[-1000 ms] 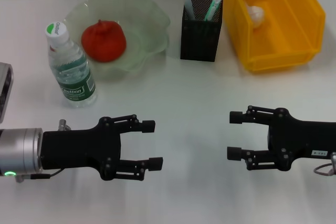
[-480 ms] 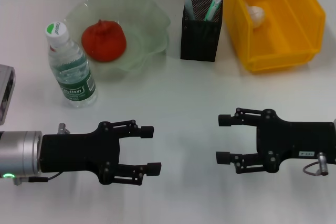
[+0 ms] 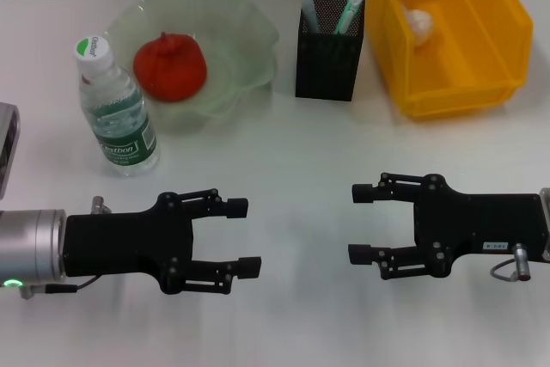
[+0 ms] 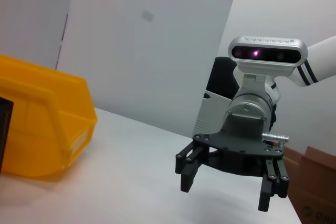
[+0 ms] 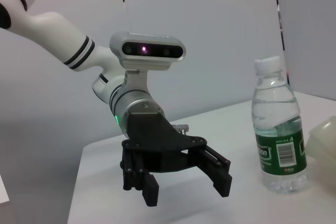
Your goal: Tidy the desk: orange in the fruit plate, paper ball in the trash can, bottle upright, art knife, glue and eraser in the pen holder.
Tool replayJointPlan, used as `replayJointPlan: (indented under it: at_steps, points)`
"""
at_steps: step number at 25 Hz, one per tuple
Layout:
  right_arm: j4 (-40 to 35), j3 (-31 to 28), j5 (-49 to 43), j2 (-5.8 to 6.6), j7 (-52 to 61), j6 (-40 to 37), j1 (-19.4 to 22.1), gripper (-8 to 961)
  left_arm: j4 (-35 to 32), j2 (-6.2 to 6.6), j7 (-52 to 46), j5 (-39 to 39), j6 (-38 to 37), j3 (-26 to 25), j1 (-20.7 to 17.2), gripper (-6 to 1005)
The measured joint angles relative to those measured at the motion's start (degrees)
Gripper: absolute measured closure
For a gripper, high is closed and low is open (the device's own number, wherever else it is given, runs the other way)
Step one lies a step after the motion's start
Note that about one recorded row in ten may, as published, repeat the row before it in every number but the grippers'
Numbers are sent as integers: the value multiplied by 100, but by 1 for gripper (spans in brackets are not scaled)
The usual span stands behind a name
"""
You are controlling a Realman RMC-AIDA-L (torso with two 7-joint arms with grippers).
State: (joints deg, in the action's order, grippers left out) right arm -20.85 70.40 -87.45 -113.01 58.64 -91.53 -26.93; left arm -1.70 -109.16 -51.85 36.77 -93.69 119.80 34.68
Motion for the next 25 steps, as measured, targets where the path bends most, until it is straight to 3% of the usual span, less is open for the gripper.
replayJointPlan:
  at_steps: [25]
  points:
    - [2,-52,1,34,33,-4,-103,140,-7,3,-48,-30,63,-122,4,155]
